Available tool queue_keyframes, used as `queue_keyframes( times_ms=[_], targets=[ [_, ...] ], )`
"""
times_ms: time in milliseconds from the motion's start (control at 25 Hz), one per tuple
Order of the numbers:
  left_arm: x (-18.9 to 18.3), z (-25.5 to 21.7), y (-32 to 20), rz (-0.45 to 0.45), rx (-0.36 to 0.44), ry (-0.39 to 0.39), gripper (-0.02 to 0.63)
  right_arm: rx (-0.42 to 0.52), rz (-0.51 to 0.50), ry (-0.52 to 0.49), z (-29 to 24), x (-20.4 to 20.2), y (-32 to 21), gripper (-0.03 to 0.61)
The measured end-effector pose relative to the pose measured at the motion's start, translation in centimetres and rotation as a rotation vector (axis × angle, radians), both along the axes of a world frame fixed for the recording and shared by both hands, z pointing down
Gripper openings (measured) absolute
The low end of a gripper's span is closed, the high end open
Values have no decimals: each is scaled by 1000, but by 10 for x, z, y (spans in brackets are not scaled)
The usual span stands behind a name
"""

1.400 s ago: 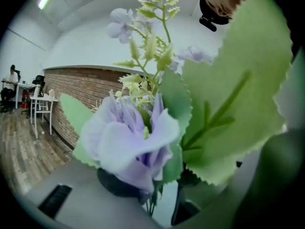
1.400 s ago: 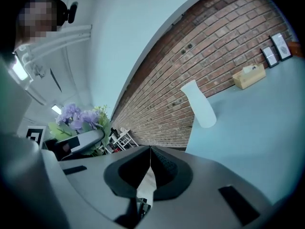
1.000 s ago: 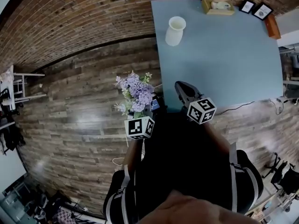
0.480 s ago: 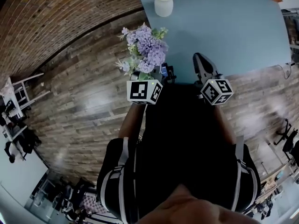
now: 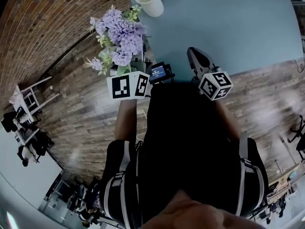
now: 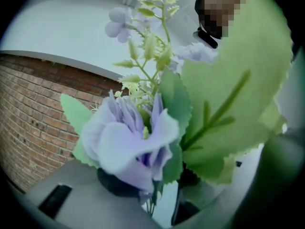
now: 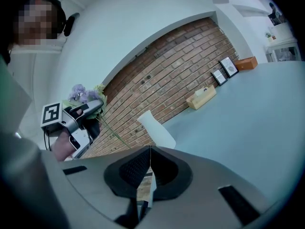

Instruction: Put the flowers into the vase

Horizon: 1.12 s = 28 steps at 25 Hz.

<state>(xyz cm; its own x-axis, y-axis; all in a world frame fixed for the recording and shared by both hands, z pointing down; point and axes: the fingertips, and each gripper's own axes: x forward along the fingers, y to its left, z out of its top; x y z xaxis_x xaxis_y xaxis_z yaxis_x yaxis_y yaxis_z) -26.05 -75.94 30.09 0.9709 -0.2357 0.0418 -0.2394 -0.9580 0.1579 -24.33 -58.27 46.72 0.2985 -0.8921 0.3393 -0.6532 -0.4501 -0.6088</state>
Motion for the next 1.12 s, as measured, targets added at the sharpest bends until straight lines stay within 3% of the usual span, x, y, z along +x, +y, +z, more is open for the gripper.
queue_keyframes(
  times_ms=[320, 600, 760, 1120],
  targets=[
    [41, -47, -13, 65, 79, 62, 207, 9, 69, -23, 11, 18, 13, 18],
    [62, -102, -38, 51, 75, 188, 207, 7, 91, -31, 21, 26, 19, 19],
    [68, -119, -40, 59, 144, 252, 207, 0, 112, -37, 23, 29, 20, 18],
    [92, -59, -54, 93, 122, 174, 207, -17, 124, -46, 21, 28, 12, 18]
  ],
)
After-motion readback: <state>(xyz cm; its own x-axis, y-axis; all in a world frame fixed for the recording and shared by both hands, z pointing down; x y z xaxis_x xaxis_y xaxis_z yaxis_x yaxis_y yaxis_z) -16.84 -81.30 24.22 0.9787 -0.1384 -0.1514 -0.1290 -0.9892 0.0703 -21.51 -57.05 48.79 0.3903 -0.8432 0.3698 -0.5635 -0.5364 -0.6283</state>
